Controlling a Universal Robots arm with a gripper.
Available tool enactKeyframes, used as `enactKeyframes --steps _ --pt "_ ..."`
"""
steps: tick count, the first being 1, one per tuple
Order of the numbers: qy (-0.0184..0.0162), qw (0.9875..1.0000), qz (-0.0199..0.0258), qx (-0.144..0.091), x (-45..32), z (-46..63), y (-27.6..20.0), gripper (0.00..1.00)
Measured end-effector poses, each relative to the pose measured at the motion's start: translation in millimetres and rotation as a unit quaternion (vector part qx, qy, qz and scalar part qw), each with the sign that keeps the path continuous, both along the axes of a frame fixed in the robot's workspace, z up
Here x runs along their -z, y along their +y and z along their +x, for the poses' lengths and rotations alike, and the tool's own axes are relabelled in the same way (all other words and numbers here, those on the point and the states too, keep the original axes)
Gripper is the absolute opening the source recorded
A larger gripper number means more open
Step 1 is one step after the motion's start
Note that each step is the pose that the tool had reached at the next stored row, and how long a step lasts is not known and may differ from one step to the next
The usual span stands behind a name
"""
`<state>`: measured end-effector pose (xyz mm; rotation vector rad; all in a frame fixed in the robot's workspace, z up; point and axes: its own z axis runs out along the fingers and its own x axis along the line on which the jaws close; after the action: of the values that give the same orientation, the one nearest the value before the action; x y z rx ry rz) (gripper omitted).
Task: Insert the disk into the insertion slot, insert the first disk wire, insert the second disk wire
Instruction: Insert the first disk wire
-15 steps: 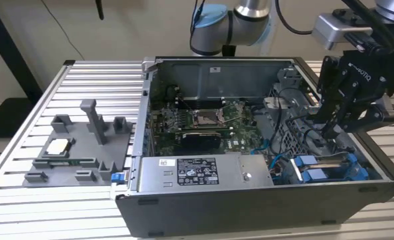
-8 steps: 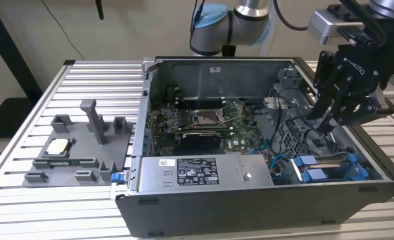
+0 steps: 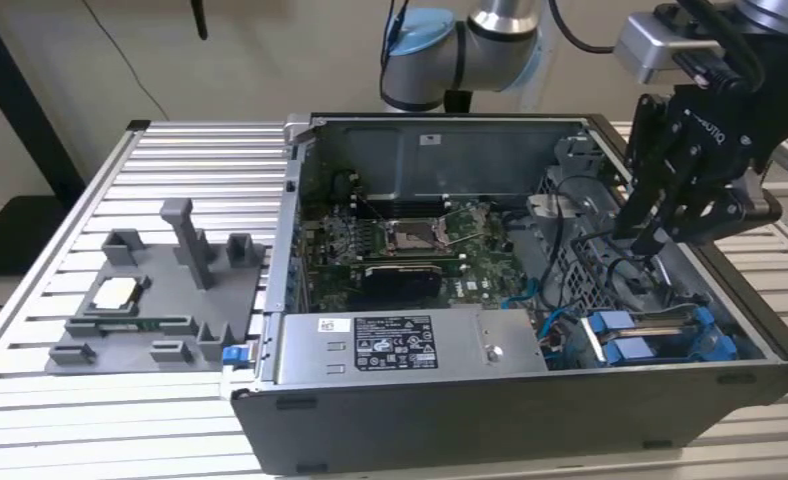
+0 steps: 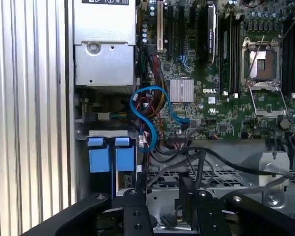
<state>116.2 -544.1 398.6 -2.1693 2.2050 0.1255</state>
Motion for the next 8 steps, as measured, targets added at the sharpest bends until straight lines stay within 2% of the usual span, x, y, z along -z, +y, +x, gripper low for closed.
enactKeyframes --steps 2,3,5,8 --pt "0.0000 0.9999 0.0120 0.000 0.1 0.6 0.4 0.40" --pt "0.0000 0.9999 0.0159 0.000 0.3 0.7 0.6 0.40" --pt "-0.0011 0.9998 0.0193 -0.001 1.2 0.9 0.9 0.40" --pt "-0.0059 0.9998 0.0204 -0.002 3.4 0.9 1.5 0.40"
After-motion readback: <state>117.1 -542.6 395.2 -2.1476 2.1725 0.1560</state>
